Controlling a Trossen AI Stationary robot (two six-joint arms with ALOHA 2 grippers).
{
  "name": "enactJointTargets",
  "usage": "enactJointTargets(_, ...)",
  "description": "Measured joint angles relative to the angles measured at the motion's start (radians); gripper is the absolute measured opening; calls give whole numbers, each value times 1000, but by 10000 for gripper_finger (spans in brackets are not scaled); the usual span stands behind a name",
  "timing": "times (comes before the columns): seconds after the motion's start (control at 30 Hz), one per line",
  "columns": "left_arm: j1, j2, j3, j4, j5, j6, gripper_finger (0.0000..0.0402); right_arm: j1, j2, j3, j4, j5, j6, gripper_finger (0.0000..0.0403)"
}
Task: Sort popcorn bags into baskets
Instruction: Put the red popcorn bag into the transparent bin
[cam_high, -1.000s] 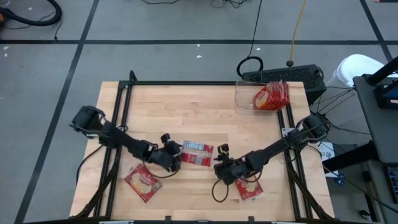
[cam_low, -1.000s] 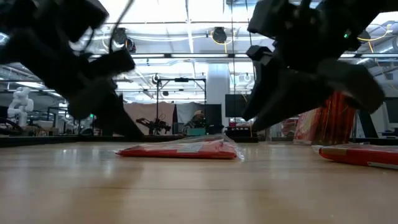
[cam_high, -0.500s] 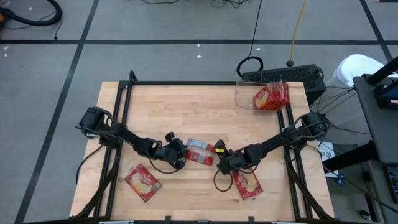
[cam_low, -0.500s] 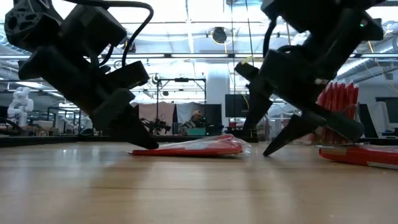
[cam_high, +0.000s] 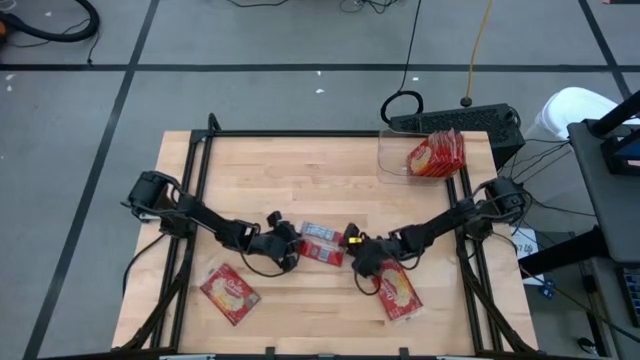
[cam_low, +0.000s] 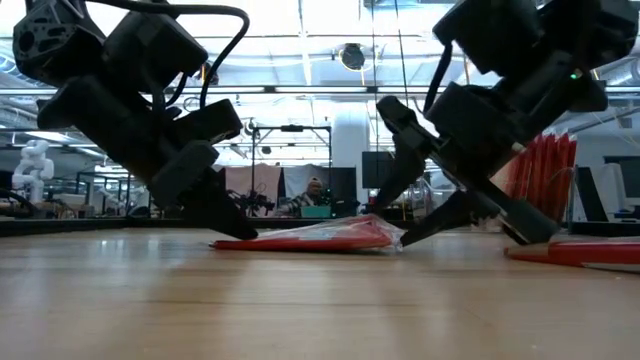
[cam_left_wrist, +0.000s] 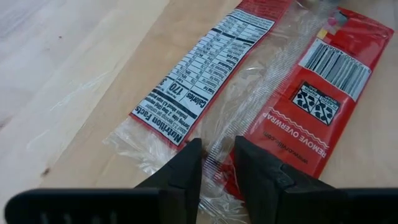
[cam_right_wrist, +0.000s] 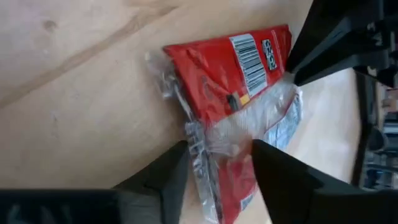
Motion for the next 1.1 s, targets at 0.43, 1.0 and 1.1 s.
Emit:
enactJointTargets(0.43,-3,-224,-3,-80,106,32,104,-22,-11,-5,58,-98,140,12)
enactJointTargets(1.0,-280,-592,0,-63,-89,311,108,-39,-305,-3,135,-26,1386,1)
enactJointTargets(1.1,-304,-546,0,-2,-137,337,130,-38,-309,-2,136,-15,1414,1)
